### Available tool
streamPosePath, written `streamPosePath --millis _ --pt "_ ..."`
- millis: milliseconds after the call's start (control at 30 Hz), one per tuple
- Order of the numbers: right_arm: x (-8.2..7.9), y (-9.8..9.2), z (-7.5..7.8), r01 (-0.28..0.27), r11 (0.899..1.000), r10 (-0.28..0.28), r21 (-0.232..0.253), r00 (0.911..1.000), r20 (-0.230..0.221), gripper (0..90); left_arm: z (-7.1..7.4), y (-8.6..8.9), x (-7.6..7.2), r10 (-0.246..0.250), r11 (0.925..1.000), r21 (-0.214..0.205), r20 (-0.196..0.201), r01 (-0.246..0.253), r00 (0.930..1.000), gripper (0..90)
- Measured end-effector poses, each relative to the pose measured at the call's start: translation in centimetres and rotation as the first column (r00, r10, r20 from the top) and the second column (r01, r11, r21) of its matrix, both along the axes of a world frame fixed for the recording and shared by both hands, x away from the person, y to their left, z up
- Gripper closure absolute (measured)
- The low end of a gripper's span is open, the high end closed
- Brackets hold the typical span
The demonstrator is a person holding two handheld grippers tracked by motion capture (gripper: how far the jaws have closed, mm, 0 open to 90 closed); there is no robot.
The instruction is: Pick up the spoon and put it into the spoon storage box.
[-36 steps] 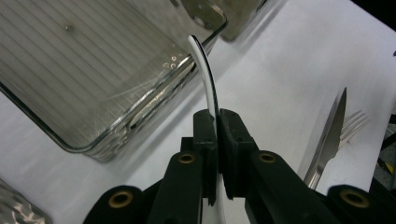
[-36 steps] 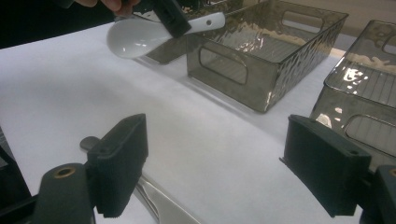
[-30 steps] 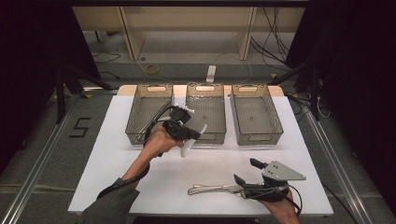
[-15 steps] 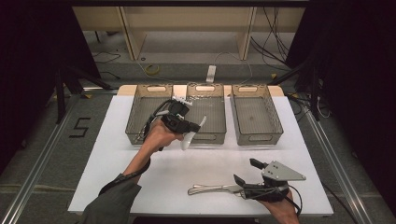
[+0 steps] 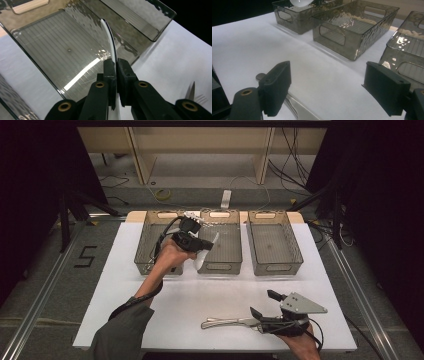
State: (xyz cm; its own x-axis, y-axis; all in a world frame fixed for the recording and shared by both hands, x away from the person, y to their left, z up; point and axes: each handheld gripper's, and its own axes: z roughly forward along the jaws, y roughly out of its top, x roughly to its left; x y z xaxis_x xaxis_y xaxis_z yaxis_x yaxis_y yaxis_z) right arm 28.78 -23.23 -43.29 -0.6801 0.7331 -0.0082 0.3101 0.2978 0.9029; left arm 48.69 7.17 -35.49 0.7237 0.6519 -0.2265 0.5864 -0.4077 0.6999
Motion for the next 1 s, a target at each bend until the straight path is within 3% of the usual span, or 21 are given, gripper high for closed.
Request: streamPosePath --millis 467,1000 --pt "0.0 0.0 0.0 0.001 1.000 -0.001 0.004 1.0000 0.001 22.6 0.8 0.1 2.1 0.050 0.9987 -0.014 0.019 -0.050 0.9986 85.4" --pt "0.0 0.0 0.0 -0.001 1.000 0.001 0.005 1.0000 0.000 22.5 0.1 -0.3 3.8 0.105 0.9945 -0.013 0.061 -0.104 0.9926 85.4"
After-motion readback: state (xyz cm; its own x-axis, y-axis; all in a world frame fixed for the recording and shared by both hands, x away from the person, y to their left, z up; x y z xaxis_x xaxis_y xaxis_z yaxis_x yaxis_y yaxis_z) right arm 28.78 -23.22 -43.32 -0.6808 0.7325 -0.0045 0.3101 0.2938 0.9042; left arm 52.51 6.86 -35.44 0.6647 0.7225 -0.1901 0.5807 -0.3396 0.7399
